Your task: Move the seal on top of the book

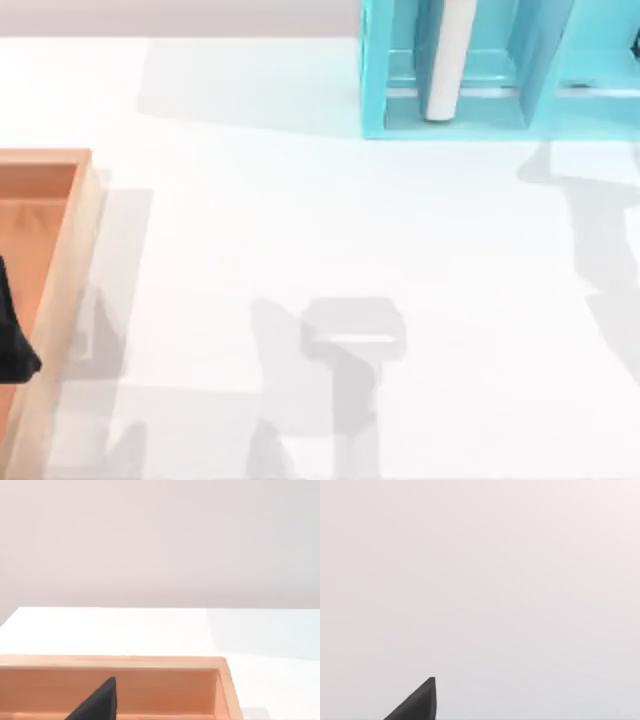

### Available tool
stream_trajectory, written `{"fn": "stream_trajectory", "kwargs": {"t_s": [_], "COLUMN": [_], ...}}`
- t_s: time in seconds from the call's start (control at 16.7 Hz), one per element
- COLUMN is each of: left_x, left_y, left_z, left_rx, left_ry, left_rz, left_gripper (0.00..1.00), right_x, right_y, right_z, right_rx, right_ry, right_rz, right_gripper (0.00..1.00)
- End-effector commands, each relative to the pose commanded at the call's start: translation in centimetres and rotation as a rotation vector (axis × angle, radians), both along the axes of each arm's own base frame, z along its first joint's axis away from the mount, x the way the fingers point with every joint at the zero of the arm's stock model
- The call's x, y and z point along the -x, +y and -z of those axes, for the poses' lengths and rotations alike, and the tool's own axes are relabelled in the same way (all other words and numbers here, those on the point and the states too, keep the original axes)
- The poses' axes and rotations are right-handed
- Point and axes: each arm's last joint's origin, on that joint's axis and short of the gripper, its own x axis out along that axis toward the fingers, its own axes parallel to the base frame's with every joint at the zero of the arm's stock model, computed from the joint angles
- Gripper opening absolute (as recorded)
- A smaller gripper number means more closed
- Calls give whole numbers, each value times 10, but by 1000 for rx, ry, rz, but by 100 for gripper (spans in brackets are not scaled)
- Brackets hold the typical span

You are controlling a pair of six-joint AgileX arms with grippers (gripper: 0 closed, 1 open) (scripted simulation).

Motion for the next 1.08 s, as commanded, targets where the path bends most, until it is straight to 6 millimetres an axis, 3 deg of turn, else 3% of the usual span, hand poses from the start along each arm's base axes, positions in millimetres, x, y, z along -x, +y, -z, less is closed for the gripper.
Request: {"fn": "stream_trajectory", "kwargs": {"t_s": [0.12, 0.24, 0.48, 0.66, 0.78, 0.9, 1.08], "left_x": [0, 0, 0, 0, 0, 0, 0], "left_y": [0, 0, 0, 0, 0, 0, 0], "left_z": [0, 0, 0, 0, 0, 0, 0], "left_rx": [0, 0, 0, 0, 0, 0, 0], "left_ry": [0, 0, 0, 0, 0, 0, 0], "left_rz": [0, 0, 0, 0, 0, 0, 0], "left_gripper": [100, 100, 100, 100, 100, 100, 100], "right_x": [-42, -78, -127, -138, -135, -131, -129], "right_y": [22, 46, 100, 134, 149, 158, 162], "right_z": [7, 29, 111, 187, 226, 250, 259], "right_rx": [-24, -33, 6, 68, 106, 132, 140], "right_ry": [-18, 0, 138, 280, 358, 408, 424], "right_rz": [-2, -9, -42, -80, -104, -122, -130], "right_gripper": [100, 100, 100, 100, 100, 100, 100]}}
